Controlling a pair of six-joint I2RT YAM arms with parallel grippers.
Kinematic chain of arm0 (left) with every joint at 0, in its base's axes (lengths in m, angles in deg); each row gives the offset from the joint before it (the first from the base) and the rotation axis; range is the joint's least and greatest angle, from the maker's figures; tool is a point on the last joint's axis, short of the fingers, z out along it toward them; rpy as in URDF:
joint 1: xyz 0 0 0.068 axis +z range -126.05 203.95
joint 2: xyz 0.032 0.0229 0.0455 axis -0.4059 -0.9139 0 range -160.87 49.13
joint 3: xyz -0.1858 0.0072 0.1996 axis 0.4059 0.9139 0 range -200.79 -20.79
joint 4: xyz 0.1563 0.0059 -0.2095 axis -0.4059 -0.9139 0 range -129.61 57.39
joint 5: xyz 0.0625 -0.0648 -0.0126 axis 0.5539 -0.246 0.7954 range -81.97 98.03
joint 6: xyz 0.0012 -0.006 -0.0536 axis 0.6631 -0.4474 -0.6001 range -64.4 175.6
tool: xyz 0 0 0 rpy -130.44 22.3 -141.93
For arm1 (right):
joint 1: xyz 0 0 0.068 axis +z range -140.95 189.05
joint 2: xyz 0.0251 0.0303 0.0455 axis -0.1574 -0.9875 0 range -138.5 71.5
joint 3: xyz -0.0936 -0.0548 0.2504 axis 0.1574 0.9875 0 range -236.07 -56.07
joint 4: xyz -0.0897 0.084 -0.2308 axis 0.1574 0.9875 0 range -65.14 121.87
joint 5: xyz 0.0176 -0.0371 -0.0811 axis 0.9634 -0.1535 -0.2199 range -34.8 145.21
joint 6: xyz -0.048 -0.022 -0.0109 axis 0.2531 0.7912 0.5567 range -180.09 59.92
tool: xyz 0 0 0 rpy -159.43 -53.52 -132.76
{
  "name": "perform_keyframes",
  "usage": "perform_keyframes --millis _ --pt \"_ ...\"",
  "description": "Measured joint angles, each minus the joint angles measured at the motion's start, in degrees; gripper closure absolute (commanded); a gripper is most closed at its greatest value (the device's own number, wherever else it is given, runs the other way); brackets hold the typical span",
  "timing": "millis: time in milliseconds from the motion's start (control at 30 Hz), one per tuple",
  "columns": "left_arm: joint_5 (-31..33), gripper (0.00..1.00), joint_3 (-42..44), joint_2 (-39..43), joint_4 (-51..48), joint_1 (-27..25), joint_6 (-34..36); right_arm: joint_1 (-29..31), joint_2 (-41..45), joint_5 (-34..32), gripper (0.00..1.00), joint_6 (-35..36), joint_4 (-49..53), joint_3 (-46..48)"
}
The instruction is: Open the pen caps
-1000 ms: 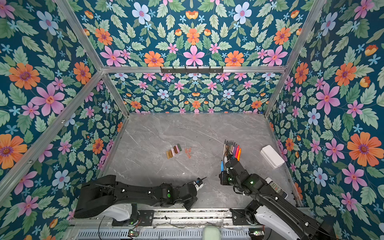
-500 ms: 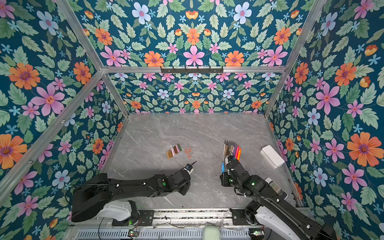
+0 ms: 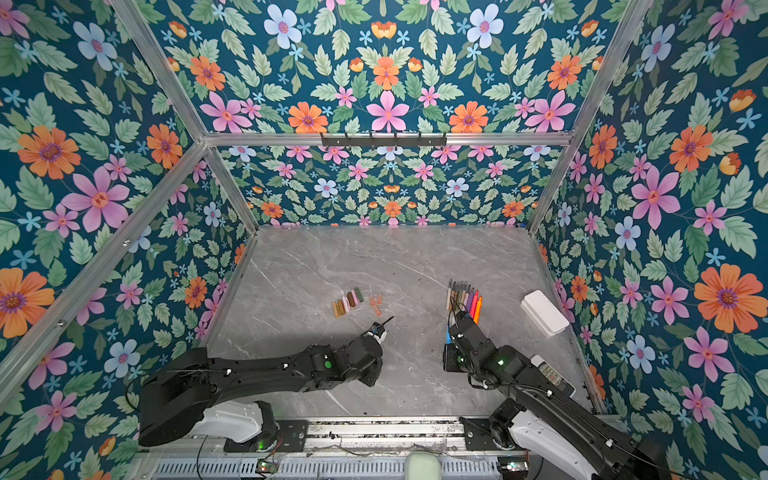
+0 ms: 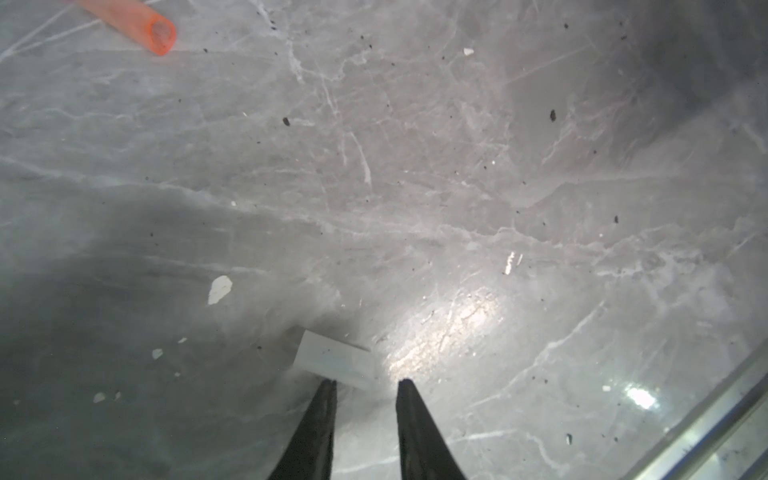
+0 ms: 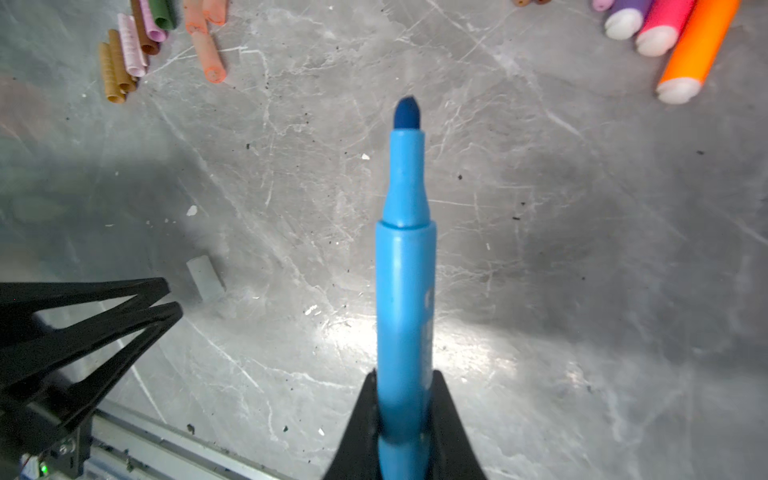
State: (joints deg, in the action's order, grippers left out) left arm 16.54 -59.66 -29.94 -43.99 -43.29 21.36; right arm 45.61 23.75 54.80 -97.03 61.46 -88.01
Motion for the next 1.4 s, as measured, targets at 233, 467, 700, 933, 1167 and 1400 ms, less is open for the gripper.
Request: perform_keyframes --millis 233,467,700,933,1167,1400 --pt "3.78 0.67 4.52 16.94 -0.66 7.8 -2.78 -13.64 -10.08 3.89 1.0 3.63 -0.72 -2.21" --pt "10.88 0.51 9.07 34.88 -0.48 9.44 -1.29 -14.49 -24.22 4.24 1.0 7.5 -4.46 -7.04" --pt "13.64 0.5 11.13 37.35 -1.4 9.86 -1.09 -14.49 -33.97 1.92 0.94 8.46 -6.47 -12.0" --pt "13.64 0.49 11.54 36.15 -1.7 9.92 -0.2 -14.49 -36.98 2.62 0.81 7.08 -7.02 -12.13" --pt "13.55 0.49 11.28 35.32 -1.49 10.01 0.61 -14.49 -37.59 2.45 0.72 5.57 -7.02 -12.15" --pt "13.18 0.48 11.08 35.54 -1.51 10.03 1.25 -14.49 -37.64 2.38 0.72 5.38 -7.02 -12.15"
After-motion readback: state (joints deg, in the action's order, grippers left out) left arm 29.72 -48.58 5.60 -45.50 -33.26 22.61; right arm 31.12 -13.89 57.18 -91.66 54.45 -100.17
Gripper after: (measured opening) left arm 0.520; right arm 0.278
